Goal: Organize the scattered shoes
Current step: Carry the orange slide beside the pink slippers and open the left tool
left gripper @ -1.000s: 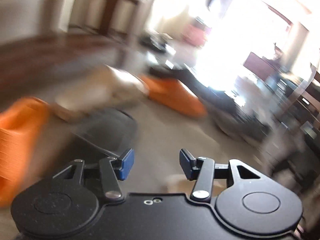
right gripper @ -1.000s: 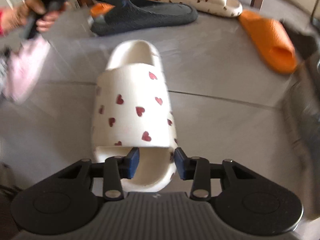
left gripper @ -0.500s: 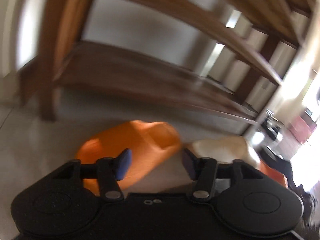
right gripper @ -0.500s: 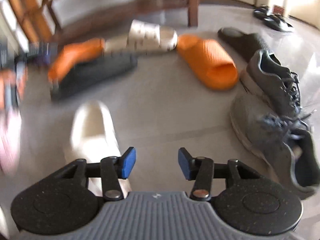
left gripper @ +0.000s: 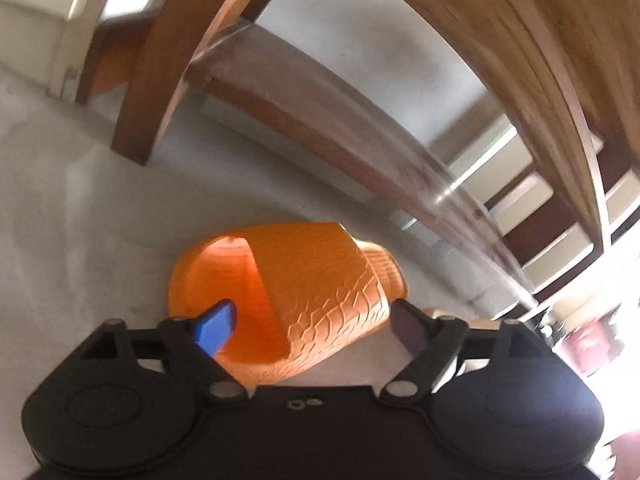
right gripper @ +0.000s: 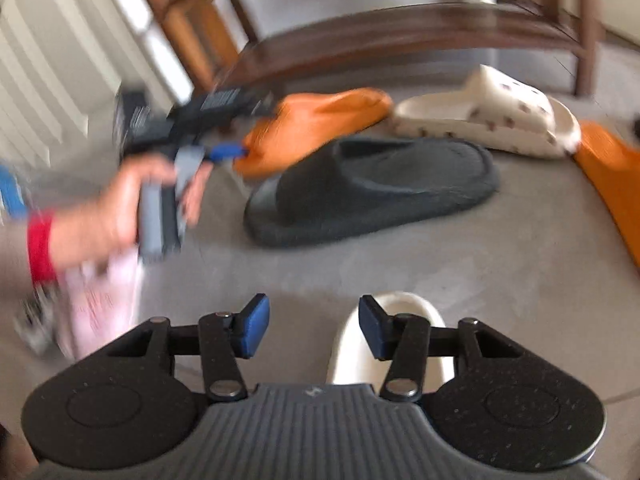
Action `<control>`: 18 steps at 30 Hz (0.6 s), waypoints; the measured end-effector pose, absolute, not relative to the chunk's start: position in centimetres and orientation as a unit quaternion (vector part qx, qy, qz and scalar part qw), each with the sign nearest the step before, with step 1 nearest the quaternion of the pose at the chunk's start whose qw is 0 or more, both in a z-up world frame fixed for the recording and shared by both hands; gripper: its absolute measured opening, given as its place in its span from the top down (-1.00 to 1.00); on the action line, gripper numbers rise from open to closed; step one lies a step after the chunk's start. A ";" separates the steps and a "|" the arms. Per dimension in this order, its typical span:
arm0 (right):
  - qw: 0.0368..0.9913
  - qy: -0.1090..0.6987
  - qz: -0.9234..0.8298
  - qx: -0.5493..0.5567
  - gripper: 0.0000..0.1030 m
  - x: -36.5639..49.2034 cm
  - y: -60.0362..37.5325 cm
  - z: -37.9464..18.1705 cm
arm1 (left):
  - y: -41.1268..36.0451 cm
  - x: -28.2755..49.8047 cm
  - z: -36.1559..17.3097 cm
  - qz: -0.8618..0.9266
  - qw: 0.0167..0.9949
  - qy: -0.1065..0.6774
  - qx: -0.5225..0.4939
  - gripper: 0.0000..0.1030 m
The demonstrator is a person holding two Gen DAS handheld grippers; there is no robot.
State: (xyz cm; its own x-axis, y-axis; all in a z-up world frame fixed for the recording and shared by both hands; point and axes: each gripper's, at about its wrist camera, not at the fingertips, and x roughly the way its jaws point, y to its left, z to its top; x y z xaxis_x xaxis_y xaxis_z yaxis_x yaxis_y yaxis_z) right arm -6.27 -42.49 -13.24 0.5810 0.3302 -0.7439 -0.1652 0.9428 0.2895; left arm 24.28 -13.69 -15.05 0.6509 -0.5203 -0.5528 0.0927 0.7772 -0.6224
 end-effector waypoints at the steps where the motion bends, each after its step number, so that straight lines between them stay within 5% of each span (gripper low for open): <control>1: 0.882 0.439 0.143 0.091 -0.04 -6.5 -42.0 -13.3 | -13.8 24.6 -15.3 -0.181 0.859 0.378 -0.293 -0.64; 6: 0.872 0.466 0.138 0.061 -0.05 -8.7 -40.6 -14.0 | -15.7 25.6 -15.7 -0.202 0.857 0.383 -0.279 -0.10; 18: 0.902 0.423 0.076 0.048 -0.05 -1.7 -41.0 -12.9 | -19.0 23.2 -13.4 -0.254 0.888 0.343 -0.171 0.35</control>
